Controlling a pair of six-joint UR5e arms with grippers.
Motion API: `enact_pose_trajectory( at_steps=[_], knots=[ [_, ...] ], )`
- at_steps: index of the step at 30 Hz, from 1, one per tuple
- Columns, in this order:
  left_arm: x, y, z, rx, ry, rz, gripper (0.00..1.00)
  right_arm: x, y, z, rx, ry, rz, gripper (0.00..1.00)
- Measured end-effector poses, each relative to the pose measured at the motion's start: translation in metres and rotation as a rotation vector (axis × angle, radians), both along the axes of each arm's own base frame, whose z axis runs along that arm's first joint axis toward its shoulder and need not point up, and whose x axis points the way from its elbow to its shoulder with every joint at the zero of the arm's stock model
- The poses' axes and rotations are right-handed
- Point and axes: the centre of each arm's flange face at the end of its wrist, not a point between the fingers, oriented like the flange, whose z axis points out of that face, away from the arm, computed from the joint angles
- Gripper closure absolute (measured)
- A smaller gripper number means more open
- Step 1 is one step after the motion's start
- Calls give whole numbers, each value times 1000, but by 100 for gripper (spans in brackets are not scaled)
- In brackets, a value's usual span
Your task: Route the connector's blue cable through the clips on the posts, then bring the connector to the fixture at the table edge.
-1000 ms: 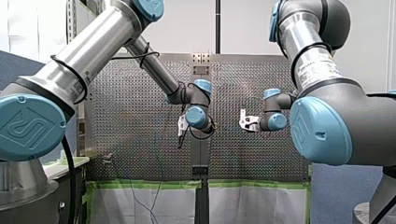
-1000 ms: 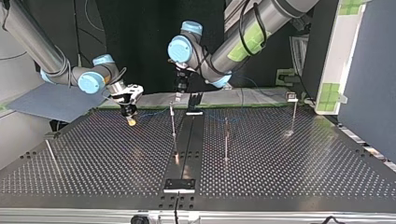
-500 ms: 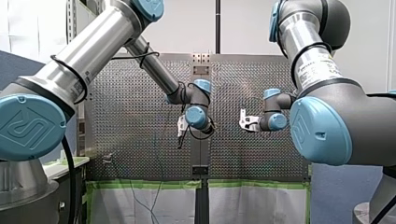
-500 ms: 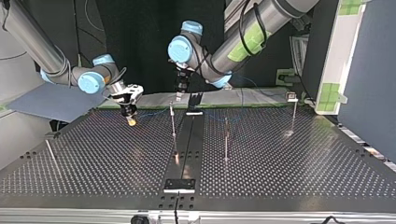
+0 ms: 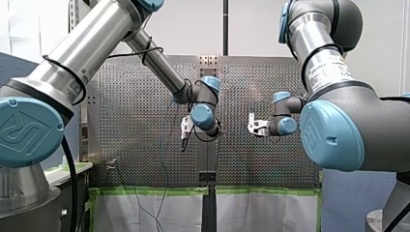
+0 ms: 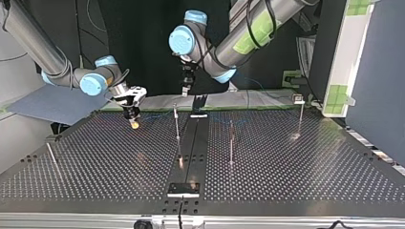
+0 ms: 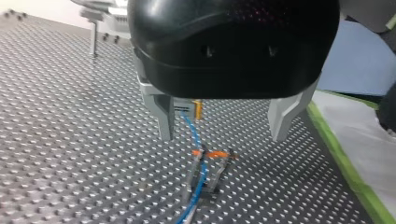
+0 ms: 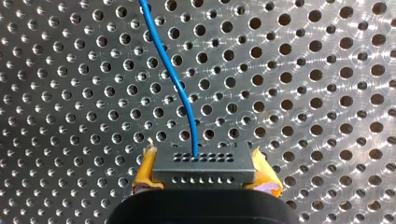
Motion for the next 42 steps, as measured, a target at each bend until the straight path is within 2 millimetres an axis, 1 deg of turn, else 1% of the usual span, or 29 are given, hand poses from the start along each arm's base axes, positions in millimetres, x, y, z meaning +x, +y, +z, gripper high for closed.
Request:
enact_pose_trajectory(
  at_steps=[12,16,25,31,42],
  knots=[
    [-12,27,31,-147,-67,38,0,2,2,0,3,1,4,100],
    [-15,41,43,-206,-96,64,0,3,2,0,3,1,6,100],
    [-25,62,61,-269,-153,83,0,5,3,0,3,1,8,100],
    [-40,74,73,-297,-193,79,0,5,3,0,1,0,8,100],
    [-65,93,87,-330,-231,74,0,5,2,1,-8,-2,8,100]
  ],
)
